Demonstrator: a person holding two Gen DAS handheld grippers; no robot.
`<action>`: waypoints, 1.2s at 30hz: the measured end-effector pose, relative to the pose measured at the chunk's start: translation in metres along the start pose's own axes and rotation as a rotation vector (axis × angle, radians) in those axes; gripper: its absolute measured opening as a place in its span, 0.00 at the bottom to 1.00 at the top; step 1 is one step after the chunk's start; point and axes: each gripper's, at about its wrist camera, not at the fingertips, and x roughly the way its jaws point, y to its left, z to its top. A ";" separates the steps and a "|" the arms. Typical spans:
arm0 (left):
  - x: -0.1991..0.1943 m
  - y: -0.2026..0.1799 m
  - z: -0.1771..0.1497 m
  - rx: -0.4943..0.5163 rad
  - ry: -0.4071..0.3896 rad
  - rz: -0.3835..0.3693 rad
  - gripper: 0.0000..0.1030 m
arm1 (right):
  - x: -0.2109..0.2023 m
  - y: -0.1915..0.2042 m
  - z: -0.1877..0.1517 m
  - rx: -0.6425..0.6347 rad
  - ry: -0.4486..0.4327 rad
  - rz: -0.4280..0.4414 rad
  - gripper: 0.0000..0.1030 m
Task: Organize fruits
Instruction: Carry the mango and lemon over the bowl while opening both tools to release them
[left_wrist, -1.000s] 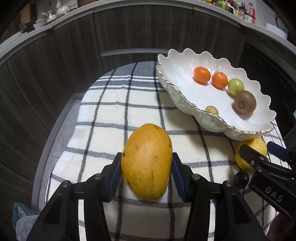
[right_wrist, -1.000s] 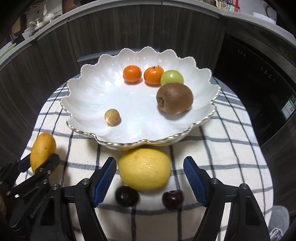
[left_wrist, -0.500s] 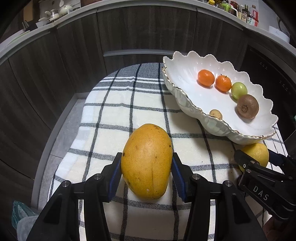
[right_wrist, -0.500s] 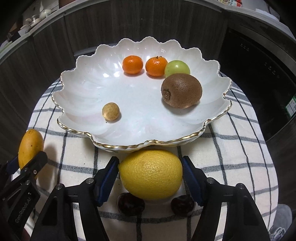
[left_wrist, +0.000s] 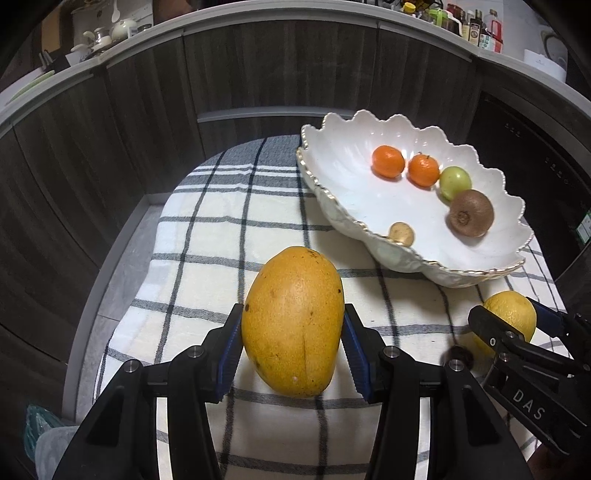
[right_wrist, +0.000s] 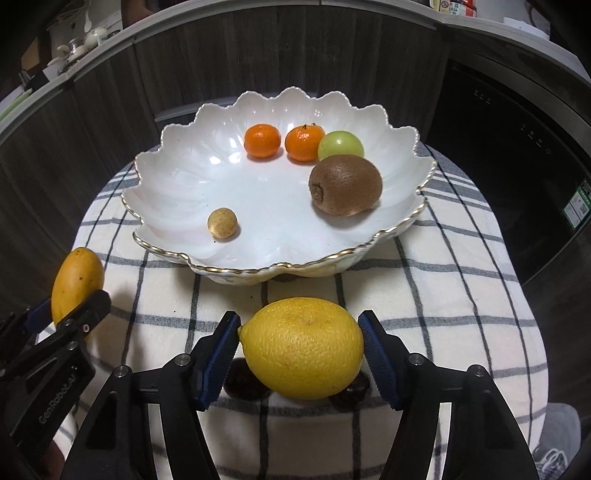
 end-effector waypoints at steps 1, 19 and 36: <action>-0.002 -0.001 0.000 0.000 -0.003 -0.003 0.48 | -0.003 -0.002 0.000 0.001 -0.003 0.002 0.64; -0.040 -0.026 0.035 0.025 -0.103 -0.050 0.48 | -0.069 -0.016 0.023 -0.012 -0.144 0.015 0.64; -0.003 -0.045 0.111 0.067 -0.147 -0.083 0.48 | -0.050 -0.026 0.103 -0.046 -0.223 0.025 0.64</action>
